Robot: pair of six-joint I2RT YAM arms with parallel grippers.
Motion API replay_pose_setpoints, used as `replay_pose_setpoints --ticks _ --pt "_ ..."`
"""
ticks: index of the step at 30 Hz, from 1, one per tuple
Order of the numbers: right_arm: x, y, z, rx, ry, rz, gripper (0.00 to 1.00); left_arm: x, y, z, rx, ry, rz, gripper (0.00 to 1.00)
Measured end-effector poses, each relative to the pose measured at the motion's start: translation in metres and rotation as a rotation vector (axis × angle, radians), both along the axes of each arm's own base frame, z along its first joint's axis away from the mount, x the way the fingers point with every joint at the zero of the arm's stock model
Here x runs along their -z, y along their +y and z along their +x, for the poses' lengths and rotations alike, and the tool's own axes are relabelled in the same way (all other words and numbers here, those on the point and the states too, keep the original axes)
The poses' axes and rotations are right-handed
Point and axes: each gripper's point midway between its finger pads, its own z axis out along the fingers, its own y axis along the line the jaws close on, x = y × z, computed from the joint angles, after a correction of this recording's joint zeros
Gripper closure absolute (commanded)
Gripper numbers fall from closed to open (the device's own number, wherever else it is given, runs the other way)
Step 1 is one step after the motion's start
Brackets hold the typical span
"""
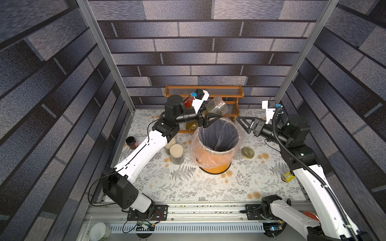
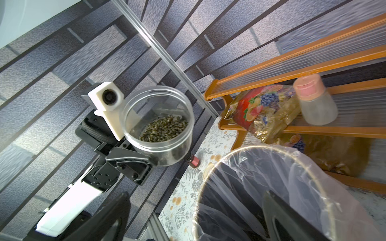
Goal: Empty moldy tea leaves from jars
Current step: Pour the moldy tea leaves from the jar into the trash bin.
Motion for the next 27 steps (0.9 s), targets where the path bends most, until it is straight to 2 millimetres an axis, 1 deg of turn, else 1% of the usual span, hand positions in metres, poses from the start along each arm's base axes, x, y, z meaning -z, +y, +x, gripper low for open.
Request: replay_pose_setpoints --ticks 4,8,12,18,23,27 --pt "-0.002 0.017 -0.002 -0.052 -0.008 0.015 0.00 0.006 -0.015 0.001 0.027 0.011 0.009 0.65" --pt "-0.001 0.026 0.005 -0.064 -0.005 0.025 0.00 0.010 -0.026 0.000 0.048 0.012 0.014 0.65" --pt "-0.001 0.029 0.014 -0.055 0.003 0.032 0.00 0.010 -0.033 -0.005 0.066 0.003 0.017 0.65" --pt "-0.014 0.031 0.024 -0.040 -0.022 0.053 0.00 0.013 -0.041 -0.011 0.086 -0.001 0.022 0.65" --pt "-0.021 0.033 0.032 -0.033 -0.030 0.069 0.05 0.014 -0.043 -0.012 0.092 -0.013 0.026 0.65" --pt "-0.018 0.035 0.038 -0.033 -0.013 0.075 0.08 0.014 -0.043 -0.012 0.091 -0.014 0.028 0.65"
